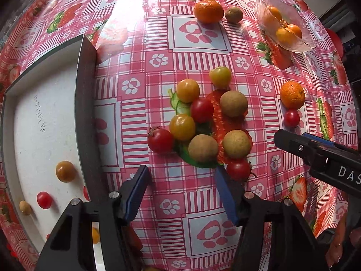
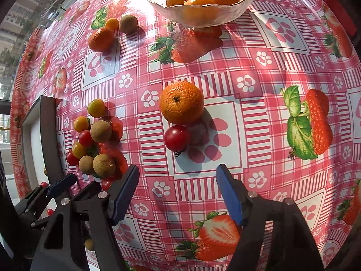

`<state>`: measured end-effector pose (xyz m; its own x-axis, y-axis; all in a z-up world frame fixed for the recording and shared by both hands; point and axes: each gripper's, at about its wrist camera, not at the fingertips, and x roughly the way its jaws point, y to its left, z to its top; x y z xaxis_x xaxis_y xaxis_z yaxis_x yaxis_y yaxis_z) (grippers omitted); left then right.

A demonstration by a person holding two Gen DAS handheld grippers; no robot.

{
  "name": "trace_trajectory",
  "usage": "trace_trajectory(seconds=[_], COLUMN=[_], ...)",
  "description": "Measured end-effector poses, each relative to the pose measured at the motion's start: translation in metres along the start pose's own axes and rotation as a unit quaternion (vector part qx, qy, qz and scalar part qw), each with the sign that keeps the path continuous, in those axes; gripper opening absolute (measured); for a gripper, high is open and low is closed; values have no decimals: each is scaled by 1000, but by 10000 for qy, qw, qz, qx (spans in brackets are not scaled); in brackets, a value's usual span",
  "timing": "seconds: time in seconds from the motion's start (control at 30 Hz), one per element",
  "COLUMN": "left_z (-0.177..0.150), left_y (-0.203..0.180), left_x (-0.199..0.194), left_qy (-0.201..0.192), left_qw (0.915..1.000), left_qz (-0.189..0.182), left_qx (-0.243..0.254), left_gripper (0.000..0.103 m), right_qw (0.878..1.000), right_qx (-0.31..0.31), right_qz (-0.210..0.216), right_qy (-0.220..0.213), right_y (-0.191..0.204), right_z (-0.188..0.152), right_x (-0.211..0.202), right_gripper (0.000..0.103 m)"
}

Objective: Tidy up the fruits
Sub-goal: 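Grasp a brown round fruit with the left tool while the right tool grasps a red tomato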

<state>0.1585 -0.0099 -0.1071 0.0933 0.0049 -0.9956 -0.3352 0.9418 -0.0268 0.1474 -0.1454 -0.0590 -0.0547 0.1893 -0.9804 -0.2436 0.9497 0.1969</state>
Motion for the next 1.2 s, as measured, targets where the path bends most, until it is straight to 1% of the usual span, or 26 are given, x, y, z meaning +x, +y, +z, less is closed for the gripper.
trace_trajectory(seconds=[0.1, 0.23, 0.3, 0.33, 0.37, 0.4, 0.43, 0.47, 0.5, 0.6, 0.67, 0.8, 1.03, 1.07, 1.2], left_z=[5, 12, 16, 15, 16, 16, 16, 16, 15, 15, 11, 3, -18, -28, -38], left_y=[-6, -14, -20, -22, -24, -26, -27, -29, -30, -32, -25, -17, -5, -5, 2], left_x=[0, 1, 1, 1, 0, -1, -2, -3, -4, -6, -9, -17, -40, -43, -58], left_qy=[-37, -80, -95, -113, -132, -150, -176, -189, -196, -215, -209, -212, -294, -312, -370], left_qw=[10000, 9998, 9997, 9995, 9991, 9990, 9990, 9988, 9987, 9991, 9995, 9997, 9992, 9991, 9988], left_qz=[70, 162, 235, 302, 410, 412, 404, 419, 424, 317, 200, 39, -67, -75, -114], left_qx=[-12, -23, -4, 14, 57, 88, 107, 144, 179, 172, 145, 147, 253, 270, 284], left_gripper=[62, 62, 61, 58, 52, 46, 41, 33, 28, 28, 28, 28, 28, 28, 28], right_qw=[9998, 9996, 9994, 9993, 9992, 9991, 9991, 9990, 9990, 9992, 9993, 9992, 9988, 9988, 9985], right_qx=[-122, -189, -229, -251, -272, -292, -310, -328, -329, -292, -260, -187, -143, -144, -151], right_qz=[-35, -66, -79, -101, -112, -107, -109, -114, -92, -5, 75, 203, 411, 433, 497], right_qy=[-122, -215, -242, -257, -267, -273, -280, -288, -286, -283, -271, -272, -212, -203, -178], right_y=[5, 10, 11, 11, 12, 12, 16, 17, 18, 17, 18, 8, 3, 4, 6], right_z=[5, 10, 12, 14, 14, 15, 18, 18, 19, 17, 17, 3, -13, -16, -28], right_x=[0, 1, 1, 1, 1, 1, 3, 3, 4, 3, 3, -5, -14, -16, -23], right_gripper=[73, 65, 59, 53, 48, 45, 36, 24, 23, 23, 23, 23, 23, 23, 23])
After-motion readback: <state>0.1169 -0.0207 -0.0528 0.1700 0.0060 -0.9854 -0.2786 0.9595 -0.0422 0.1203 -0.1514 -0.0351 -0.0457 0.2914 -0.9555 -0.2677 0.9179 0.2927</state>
